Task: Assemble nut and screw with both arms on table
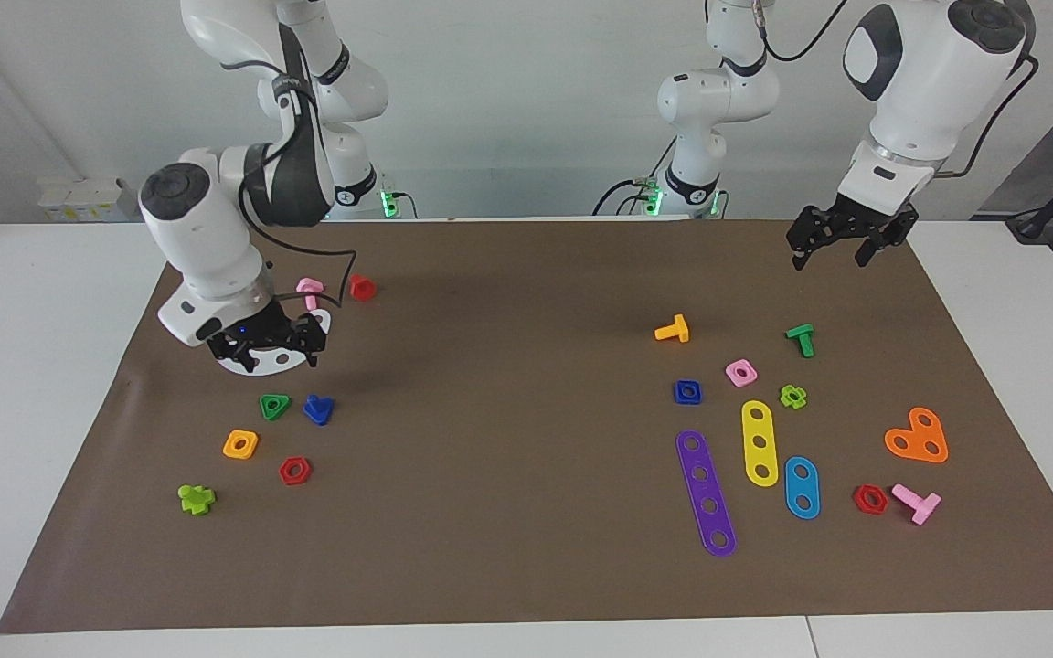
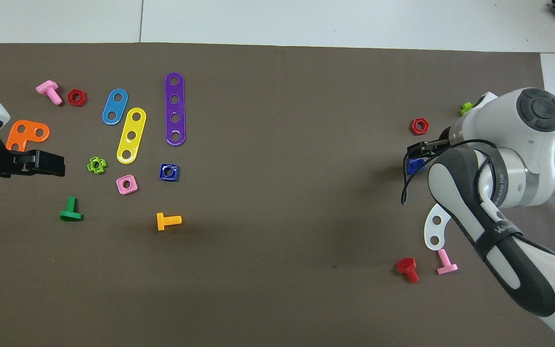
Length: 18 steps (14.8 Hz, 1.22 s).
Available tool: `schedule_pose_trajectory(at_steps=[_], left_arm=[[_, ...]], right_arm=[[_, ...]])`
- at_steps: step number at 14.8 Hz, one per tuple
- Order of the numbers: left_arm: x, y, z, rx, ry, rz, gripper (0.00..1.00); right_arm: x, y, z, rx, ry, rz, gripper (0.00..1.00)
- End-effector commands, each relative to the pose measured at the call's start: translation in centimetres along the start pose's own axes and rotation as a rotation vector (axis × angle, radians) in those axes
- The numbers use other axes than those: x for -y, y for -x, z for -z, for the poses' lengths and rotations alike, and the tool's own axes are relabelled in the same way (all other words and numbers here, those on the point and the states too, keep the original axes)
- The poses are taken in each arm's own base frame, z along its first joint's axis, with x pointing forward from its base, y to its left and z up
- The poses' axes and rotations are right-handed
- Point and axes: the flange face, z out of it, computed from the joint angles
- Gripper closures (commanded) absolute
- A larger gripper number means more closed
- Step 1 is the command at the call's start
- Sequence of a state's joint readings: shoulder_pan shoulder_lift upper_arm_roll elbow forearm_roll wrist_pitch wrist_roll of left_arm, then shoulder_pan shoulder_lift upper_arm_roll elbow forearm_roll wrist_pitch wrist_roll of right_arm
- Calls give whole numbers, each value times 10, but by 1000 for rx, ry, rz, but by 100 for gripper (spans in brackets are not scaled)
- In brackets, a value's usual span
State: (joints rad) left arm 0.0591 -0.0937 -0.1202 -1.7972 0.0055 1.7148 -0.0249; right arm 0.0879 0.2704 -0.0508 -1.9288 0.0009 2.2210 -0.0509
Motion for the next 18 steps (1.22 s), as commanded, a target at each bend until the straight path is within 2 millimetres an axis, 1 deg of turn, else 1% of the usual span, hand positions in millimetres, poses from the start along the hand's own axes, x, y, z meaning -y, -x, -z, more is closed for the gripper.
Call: schedule_pose_trajectory(at_steps=[1, 2, 5, 6, 7, 10, 12, 16, 18], left_arm=[[1, 10, 2, 3, 10, 15, 0], [1, 10, 2, 3, 10, 14, 0], [1, 10, 2, 3, 10, 15, 0], [1, 10, 2, 3, 10, 15, 0], [1, 10, 2, 3, 10, 15, 0], [1, 10, 2, 3, 10, 14, 0], [1, 10, 2, 3, 10, 14, 0], [1, 10, 2, 3, 10, 14, 0], [1, 10, 2, 3, 10, 14, 0]], right_arm=[[-1, 9, -11, 0, -20, 34, 5], [1, 9, -16, -10, -19, 46, 10], [1, 14, -34, 1, -18, 79, 39], [1, 14, -38, 6, -18, 96, 45], [1, 14, -39, 8, -18, 101, 50], [1, 14, -39, 8, -18, 101, 53], [1, 15, -45, 15, -19, 102, 57], [1, 15, -48, 2, -17, 96, 57], [1, 16, -48, 2, -17, 93, 60]])
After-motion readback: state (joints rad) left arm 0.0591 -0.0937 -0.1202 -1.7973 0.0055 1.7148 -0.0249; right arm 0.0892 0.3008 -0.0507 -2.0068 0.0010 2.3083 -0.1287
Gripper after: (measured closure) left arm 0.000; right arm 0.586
